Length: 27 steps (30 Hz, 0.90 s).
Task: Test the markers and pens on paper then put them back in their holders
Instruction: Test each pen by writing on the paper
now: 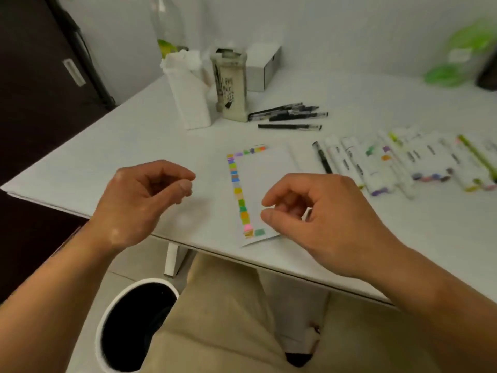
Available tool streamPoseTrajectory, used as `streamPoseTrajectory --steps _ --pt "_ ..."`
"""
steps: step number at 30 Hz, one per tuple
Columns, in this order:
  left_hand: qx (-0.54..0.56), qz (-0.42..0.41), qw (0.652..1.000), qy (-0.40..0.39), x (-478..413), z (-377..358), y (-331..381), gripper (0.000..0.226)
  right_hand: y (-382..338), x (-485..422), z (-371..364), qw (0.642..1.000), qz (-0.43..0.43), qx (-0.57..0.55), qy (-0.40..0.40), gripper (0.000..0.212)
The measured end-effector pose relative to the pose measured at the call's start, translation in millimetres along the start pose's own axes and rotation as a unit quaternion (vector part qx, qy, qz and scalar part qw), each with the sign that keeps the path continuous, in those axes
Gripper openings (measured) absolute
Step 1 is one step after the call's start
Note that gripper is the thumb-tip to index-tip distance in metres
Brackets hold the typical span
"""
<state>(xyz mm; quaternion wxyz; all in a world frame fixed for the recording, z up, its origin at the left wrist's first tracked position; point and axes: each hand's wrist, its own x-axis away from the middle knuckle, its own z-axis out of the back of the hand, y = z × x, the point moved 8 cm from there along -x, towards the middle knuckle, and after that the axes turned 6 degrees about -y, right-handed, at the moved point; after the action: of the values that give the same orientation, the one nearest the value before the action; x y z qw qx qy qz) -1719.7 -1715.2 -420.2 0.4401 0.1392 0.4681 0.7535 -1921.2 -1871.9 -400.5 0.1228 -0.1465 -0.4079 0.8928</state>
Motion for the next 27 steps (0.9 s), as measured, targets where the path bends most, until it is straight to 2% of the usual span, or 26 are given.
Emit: streamPoseTrajectory --steps 3,6,9,12,18,22,27 --pt "-0.045 -0.001 0.998 -0.038 -48.4 -36.8 9.1 0.010 36.7 -3.9 42.8 0.997 -0.050 0.047 0.044 0.003" --pt "-0.130 -0.017 0.991 -0.024 -90.6 -61.9 10.2 0.002 70.9 -17.6 83.1 0.987 -0.096 0.085 0.094 0.009" --pt "-0.222 -0.043 0.973 -0.051 -120.5 -86.4 8.3 0.020 97.6 -43.2 111.7 0.978 -0.137 0.114 0.109 0.009" --pt "-0.295 -0.079 0.948 -0.090 -136.0 -105.6 4.4 0.037 114.4 -78.5 124.3 0.965 -0.149 0.194 0.100 0.010" --pt "-0.265 -0.108 0.953 -0.105 -137.9 -108.1 -6.2 0.041 131.4 -149.5 94.0 0.947 -0.119 0.297 0.032 0.029" --pt "-0.249 -0.119 0.952 -0.130 -134.7 -110.4 -5.2 0.053 138.8 -182.4 70.1 0.938 -0.105 0.330 -0.009 0.041" --pt "-0.233 -0.121 0.952 -0.158 -133.8 -112.4 -3.8 0.056 135.8 -199.5 56.7 0.897 -0.106 0.428 -0.042 0.040"
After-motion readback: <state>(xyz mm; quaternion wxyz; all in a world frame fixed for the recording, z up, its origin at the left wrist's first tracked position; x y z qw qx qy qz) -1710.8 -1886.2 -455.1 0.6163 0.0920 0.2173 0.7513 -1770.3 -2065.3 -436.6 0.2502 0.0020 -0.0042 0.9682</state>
